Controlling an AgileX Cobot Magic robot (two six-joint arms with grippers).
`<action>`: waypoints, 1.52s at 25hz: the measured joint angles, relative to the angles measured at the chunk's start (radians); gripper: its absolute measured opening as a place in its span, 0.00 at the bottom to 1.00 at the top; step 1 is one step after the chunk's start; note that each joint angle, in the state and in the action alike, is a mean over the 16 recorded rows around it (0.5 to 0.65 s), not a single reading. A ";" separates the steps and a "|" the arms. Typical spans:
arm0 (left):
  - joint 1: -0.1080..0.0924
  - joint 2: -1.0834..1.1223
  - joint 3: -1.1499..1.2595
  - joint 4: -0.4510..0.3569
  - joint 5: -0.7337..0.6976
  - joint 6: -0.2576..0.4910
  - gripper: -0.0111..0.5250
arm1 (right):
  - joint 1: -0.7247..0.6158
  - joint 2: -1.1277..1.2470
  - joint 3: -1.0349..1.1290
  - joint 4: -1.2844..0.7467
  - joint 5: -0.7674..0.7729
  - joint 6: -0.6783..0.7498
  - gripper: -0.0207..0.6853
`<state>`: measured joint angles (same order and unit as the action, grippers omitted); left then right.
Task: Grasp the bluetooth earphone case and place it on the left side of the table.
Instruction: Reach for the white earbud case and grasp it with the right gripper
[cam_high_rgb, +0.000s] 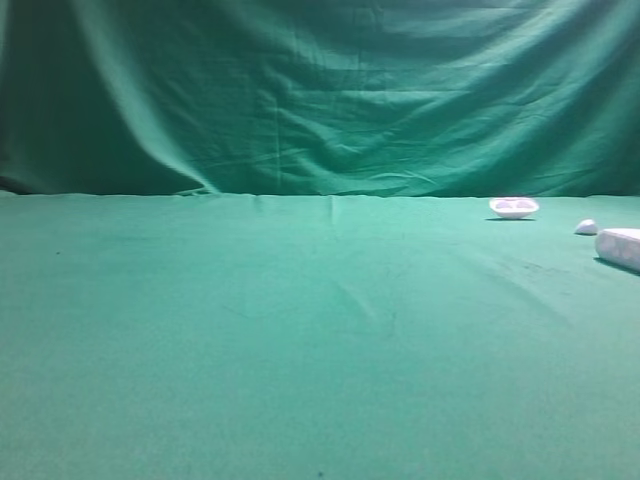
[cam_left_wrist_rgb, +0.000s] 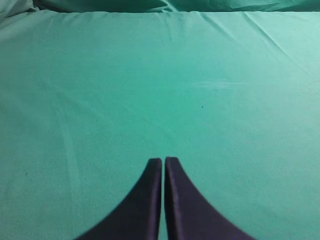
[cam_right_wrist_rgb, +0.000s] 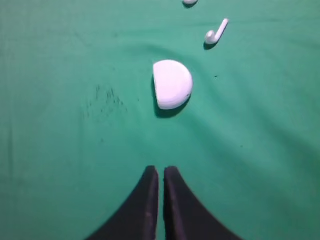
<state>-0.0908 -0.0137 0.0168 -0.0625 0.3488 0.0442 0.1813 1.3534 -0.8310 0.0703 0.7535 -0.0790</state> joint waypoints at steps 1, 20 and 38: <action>0.000 0.000 0.000 0.000 0.000 0.000 0.02 | 0.007 0.043 -0.016 -0.009 -0.008 0.000 0.37; 0.000 0.000 0.000 0.000 0.000 0.000 0.02 | 0.022 0.470 -0.248 -0.118 -0.030 0.043 0.62; 0.000 0.000 0.000 0.000 0.000 0.000 0.02 | 0.340 0.585 -0.802 -0.076 0.168 0.070 0.49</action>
<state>-0.0908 -0.0137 0.0168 -0.0625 0.3488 0.0442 0.5215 1.9387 -1.6328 -0.0060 0.9214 -0.0087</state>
